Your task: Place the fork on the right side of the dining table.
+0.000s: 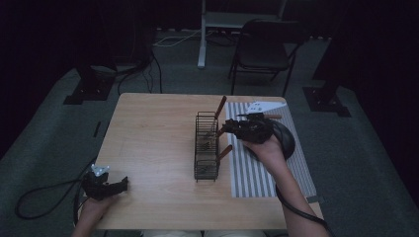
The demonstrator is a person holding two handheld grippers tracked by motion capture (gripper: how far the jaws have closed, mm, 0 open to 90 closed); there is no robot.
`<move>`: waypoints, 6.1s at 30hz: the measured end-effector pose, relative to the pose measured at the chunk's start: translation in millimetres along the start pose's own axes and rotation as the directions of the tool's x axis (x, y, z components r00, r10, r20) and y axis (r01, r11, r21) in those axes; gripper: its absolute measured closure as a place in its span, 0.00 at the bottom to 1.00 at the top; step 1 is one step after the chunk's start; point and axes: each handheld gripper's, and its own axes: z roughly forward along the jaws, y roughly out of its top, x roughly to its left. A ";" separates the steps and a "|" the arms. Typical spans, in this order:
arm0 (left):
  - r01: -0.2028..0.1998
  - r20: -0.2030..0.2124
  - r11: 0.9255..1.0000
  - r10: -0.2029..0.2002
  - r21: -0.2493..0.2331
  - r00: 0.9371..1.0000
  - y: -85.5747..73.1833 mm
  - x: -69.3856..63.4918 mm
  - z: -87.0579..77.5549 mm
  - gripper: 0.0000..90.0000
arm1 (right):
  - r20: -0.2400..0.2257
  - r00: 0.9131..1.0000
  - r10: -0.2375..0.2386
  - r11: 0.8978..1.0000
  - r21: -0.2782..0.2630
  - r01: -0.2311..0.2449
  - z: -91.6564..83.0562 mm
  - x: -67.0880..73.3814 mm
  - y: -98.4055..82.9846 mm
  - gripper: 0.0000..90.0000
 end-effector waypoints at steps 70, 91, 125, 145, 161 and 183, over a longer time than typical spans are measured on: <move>0.001 -0.001 1.000 -0.001 0.000 1.000 -0.2 -0.2 -0.2 0.00 | 0.156 0.968 0.198 0.979 0.008 -0.202 -81.7 -46.1 -129.2 0.84; 0.002 -0.001 1.000 -0.002 0.000 1.000 -0.2 -0.2 -0.1 0.00 | 0.136 0.957 0.258 0.965 0.013 -0.262 -87.0 -61.6 -153.8 0.84; 0.001 -0.001 1.000 -0.001 0.000 1.000 -0.2 -0.2 -0.2 0.00 | 0.177 0.881 0.439 0.890 0.046 -0.453 -103.3 -101.8 -213.4 0.72; 0.005 -0.004 1.000 -0.005 0.000 1.000 -0.6 -0.6 -0.6 0.00 | 0.183 0.852 0.490 0.856 0.086 -0.510 -99.4 -120.1 -246.0 0.64; 0.005 -0.004 1.000 -0.005 0.001 1.000 -0.6 -0.6 -0.7 0.00 | 0.229 0.825 0.516 0.823 0.135 -0.552 -94.9 -133.9 -267.0 0.55; 0.005 -0.004 1.000 -0.005 0.000 1.000 -0.6 -0.6 -0.6 0.00 | 0.363 0.824 0.434 0.842 0.162 -0.515 -83.8 -138.5 -262.2 0.46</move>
